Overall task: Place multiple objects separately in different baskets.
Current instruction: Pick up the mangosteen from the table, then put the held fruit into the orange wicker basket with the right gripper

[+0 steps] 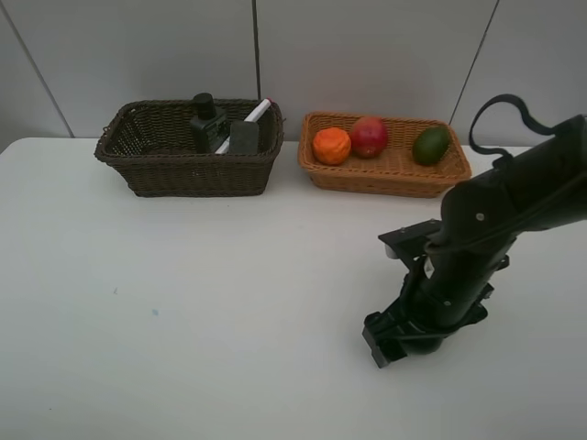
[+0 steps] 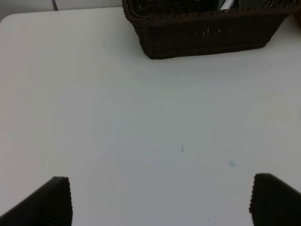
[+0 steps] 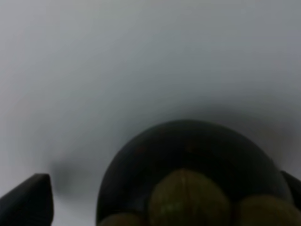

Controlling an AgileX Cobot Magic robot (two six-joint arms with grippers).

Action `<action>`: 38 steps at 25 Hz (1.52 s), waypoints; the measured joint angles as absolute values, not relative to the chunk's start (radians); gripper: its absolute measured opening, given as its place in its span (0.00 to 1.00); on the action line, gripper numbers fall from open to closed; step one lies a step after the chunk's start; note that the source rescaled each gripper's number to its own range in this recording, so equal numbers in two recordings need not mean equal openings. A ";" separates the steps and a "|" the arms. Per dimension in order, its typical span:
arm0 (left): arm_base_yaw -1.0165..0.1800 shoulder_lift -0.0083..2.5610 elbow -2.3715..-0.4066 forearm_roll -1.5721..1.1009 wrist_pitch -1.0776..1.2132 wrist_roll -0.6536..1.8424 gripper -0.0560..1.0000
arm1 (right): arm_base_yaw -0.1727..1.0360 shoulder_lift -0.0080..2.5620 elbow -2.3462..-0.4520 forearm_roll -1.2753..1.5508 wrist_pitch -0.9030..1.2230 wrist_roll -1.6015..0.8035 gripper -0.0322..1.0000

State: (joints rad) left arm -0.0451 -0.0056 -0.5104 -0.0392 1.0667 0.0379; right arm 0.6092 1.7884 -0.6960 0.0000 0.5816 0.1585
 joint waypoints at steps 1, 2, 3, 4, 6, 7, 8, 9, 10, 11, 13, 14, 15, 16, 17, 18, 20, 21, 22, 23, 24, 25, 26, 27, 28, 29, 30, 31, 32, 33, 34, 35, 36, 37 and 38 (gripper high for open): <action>-0.045 -0.006 -0.510 -0.039 1.067 0.038 0.90 | 0.609 1.790 -0.696 0.000 0.582 0.159 0.99; -0.045 -0.006 -0.510 -0.039 1.067 0.038 0.90 | 0.609 1.791 -0.696 0.000 0.582 0.159 0.96; -0.045 -0.006 -0.510 -0.039 1.067 0.038 0.90 | 0.609 1.791 -0.696 0.000 0.582 0.159 0.92; -0.045 -0.006 -0.510 -0.039 1.067 0.038 0.90 | 0.609 1.791 -0.696 0.000 0.583 0.159 0.87; -0.045 -0.006 -0.510 -0.039 1.067 0.038 0.90 | 0.609 1.791 -0.696 -0.006 0.588 0.159 0.69; -0.045 -0.006 -0.510 -0.039 1.067 0.038 0.90 | 0.609 1.791 -0.696 -0.006 0.589 0.159 0.63; -0.045 -0.006 -0.510 -0.039 1.067 0.038 0.90 | 0.609 1.791 -0.696 -0.007 0.590 0.159 0.63; -0.045 -0.006 -0.510 -0.039 1.067 0.038 0.90 | 0.609 1.791 -0.696 -0.008 0.593 0.159 0.63; -0.045 -0.006 -0.510 -0.039 1.067 0.038 0.90 | 0.609 1.791 -0.696 -0.008 0.593 0.159 0.63; -0.045 -0.006 -0.510 -0.039 1.067 0.038 0.90 | 0.609 1.791 -0.696 -0.010 0.593 0.159 0.63; -0.045 -0.006 -0.510 -0.039 1.067 0.038 0.90 | 0.609 1.791 -0.696 -0.011 0.594 0.159 0.63; -0.045 -0.006 -0.510 -0.039 1.067 0.038 0.90 | 0.609 1.791 -0.696 -0.013 0.594 0.159 0.63; -0.045 -0.006 -0.510 -0.039 1.067 0.038 0.90 | 0.609 1.791 -0.696 -0.013 0.595 0.159 0.63; -0.045 -0.006 -0.510 -0.039 1.067 0.038 0.90 | 0.609 1.791 -0.696 -0.013 0.600 0.159 0.63; -0.045 -0.006 -0.510 -0.039 1.067 0.038 0.90 | 0.609 1.788 -0.696 -0.013 0.608 0.159 0.63; -0.045 -0.006 -0.510 -0.039 1.067 0.038 0.90 | 0.609 1.780 -0.696 -0.013 0.617 0.159 0.63; -0.045 -0.006 -0.510 -0.039 1.067 0.038 0.90 | 0.609 1.748 -0.696 -0.014 0.634 0.159 0.63; -0.045 -0.006 -0.510 -0.039 1.067 0.038 0.90 | 0.609 1.725 -0.700 -0.014 0.642 0.159 0.63; -0.045 -0.006 -0.510 -0.039 1.067 0.038 0.90 | 0.609 1.701 -0.706 -0.014 0.652 0.159 0.63; -0.045 -0.006 -0.510 -0.039 1.067 0.038 0.90 | 0.609 1.682 -0.720 -0.015 0.660 0.159 0.63; -0.045 -0.006 -0.510 -0.039 1.067 0.038 0.90 | 0.607 1.662 -0.739 -0.018 0.668 0.159 0.63; -0.045 -0.006 -0.510 -0.039 1.067 0.038 0.90 | 0.597 1.647 -0.764 -0.018 0.676 0.159 0.63; -0.045 -0.006 -0.510 -0.039 1.067 0.038 0.90 | 0.585 1.640 -0.790 -0.018 0.682 0.159 0.63; -0.045 -0.006 -0.510 -0.039 1.067 0.038 0.90 | 0.564 1.637 -0.825 -0.018 0.692 0.157 0.63; -0.045 -0.006 -0.510 -0.039 1.067 0.038 0.90 | 0.538 1.636 -0.865 -0.019 0.706 0.154 0.63; -0.045 -0.006 -0.510 -0.039 1.067 0.038 0.90 | 0.513 1.641 -0.909 -0.021 0.721 0.148 0.63; -0.045 -0.006 -0.510 -0.039 1.067 0.038 0.90 | 0.480 1.648 -0.949 -0.022 0.732 0.137 0.63; -0.045 -0.006 -0.510 -0.039 1.067 0.038 0.90 | 0.446 1.663 -1.000 -0.022 0.744 0.123 0.63; -0.045 -0.006 -0.510 -0.039 1.067 0.038 0.90 | 0.413 1.683 -1.054 -0.023 0.757 0.113 0.63; -0.045 -0.006 -0.510 -0.039 1.067 0.038 0.90 | 0.387 1.709 -1.102 -0.024 0.771 0.101 0.63; -0.045 -0.006 -0.510 -0.039 1.067 0.038 0.90 | 0.357 1.736 -1.164 -0.024 0.783 0.090 0.63; -0.045 -0.006 -0.510 -0.039 1.067 0.038 0.90 | 0.331 1.772 -1.231 -0.024 0.799 0.080 0.63; -0.045 -0.006 -0.510 -0.039 1.067 0.038 0.90 | 0.307 1.812 -1.300 -0.024 0.814 0.075 0.63; -0.045 -0.006 -0.510 -0.039 1.067 0.038 0.90 | 0.291 1.849 -1.358 -0.024 0.827 0.070 0.63; -0.045 -0.006 -0.510 -0.039 1.067 0.038 0.90 | 0.274 1.894 -1.427 -0.026 0.846 0.066 0.63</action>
State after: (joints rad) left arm -0.0451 -0.0056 -0.5104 -0.0392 1.0667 0.0379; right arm 0.2740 1.8936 -1.4268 -0.0256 0.8460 0.0658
